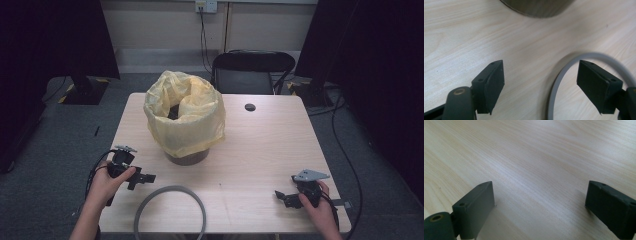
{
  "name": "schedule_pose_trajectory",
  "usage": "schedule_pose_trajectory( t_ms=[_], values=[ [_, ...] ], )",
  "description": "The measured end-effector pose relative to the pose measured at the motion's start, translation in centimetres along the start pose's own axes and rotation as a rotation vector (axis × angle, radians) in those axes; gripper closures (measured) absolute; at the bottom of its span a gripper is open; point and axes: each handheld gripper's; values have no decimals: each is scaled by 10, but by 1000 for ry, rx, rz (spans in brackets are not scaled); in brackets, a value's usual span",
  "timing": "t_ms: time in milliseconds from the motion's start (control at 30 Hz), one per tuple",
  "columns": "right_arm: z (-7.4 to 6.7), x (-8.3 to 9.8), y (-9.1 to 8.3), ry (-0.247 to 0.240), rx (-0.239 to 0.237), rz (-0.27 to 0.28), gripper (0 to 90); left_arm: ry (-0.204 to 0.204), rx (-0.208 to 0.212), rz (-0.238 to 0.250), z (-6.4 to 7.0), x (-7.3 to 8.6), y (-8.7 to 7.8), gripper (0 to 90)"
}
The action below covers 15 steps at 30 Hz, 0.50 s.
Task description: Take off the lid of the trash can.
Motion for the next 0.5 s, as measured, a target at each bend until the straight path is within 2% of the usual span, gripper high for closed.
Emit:
schedule_pose_trajectory(
  t_ms=[33, 133, 200, 267, 467, 500],
  values=[
    [0, 0, 0, 0, 0, 0, 77, 9, -3, -13, 2, 1, 1, 213],
    [0, 0, 0, 1, 0, -1, 77, 26, 14, -11, 5, 4, 6, 213],
    [0, 0, 0, 1, 0, -1, 77, 24, 3, -13, 7, 6, 10, 212],
    [0, 0, 0, 0, 0, 0, 77, 38, -2, -21, 9, 9, 15, 214],
    [0, 0, 0, 0, 0, 0, 77, 142, -44, -66, 17, 18, 31, 216],
    [0, 0, 0, 0, 0, 0, 77, 148, -35, -67, 18, 19, 34, 223]
  ],
)
Point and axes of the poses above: each handheld gripper's, and its own axes: y roughly forward along the jaws, x roughly out of its underside, z roughly to its right, and after that the axes turned 1 degree about z, right-handed
